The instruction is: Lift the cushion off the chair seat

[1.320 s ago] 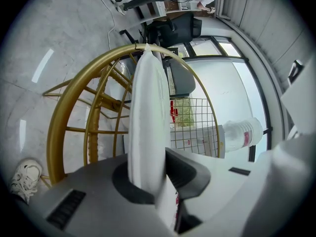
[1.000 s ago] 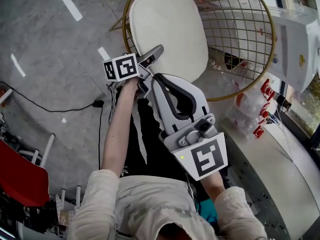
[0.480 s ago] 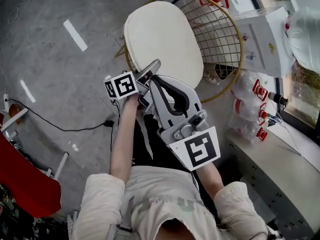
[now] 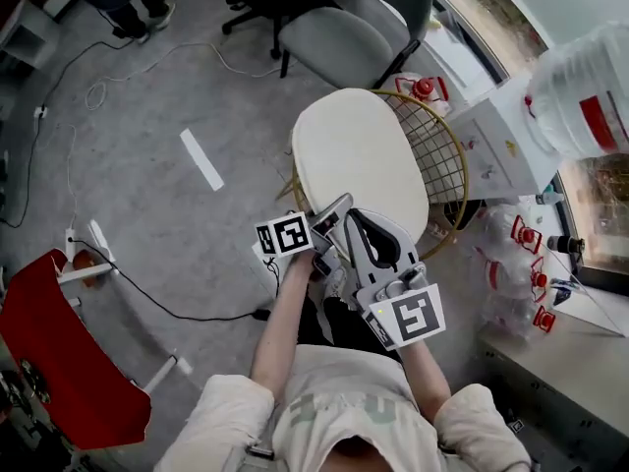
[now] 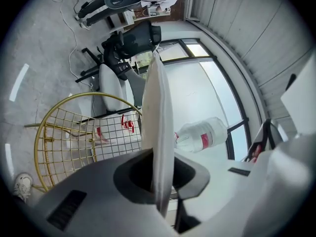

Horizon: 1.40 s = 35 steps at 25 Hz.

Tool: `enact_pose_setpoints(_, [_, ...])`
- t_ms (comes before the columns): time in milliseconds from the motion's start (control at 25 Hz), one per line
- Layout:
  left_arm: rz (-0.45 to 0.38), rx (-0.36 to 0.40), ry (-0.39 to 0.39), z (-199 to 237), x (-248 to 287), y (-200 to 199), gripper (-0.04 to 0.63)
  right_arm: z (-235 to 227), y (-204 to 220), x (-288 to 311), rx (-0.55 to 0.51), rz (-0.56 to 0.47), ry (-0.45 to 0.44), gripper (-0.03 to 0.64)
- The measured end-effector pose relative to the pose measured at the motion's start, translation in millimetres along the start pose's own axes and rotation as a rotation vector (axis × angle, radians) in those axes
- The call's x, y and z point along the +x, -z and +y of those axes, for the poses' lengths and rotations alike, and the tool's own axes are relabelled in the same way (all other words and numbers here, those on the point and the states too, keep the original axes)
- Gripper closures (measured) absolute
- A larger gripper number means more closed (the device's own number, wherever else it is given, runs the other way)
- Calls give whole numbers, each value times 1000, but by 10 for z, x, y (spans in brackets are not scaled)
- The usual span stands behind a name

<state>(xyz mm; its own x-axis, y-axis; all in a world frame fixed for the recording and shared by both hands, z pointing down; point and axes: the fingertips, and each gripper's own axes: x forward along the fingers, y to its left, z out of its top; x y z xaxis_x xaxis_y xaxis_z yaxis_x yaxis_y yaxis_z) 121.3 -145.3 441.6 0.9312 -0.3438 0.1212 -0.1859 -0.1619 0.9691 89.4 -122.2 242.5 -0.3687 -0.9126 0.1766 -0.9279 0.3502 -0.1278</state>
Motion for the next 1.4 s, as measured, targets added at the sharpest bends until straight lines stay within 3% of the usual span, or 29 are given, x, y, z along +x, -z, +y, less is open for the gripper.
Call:
enact_pose_setpoints(160, [-1,50,-3,-319,-100,-117,543,33,-251,-65,-5,-36,7,600])
enact_pose_setpoints(320, [-46,168,-13,-676,-177,-396,543,21,-497,-127,-35,-86,26,600])
enact_pose_setpoints(560, [-170,423,-31,-1436,-287,-913,545,-10,-874,-225,-76,-167,46,600])
enact_pose_setpoints(880, [-364,593,-5,-2520,-588,-1301,545,-57,-1386,-379,-149,-265,110,600])
enact_pose_setpoints(1000, [-439,754,-77,-2858,-724,-1365,545,-87,-1555,-444,-166,-303,127,600])
enact_pose_setpoints(1200, [-571,1096,-258,-3354,-944,-1370,546,-130,-1728,-576,-173,-351,149,600])
enact_pose_setpoints(1400, [-698,1360,-365,-3834,-1173,-1283,545,-97,-1824,-665,-171,-376,161,600])
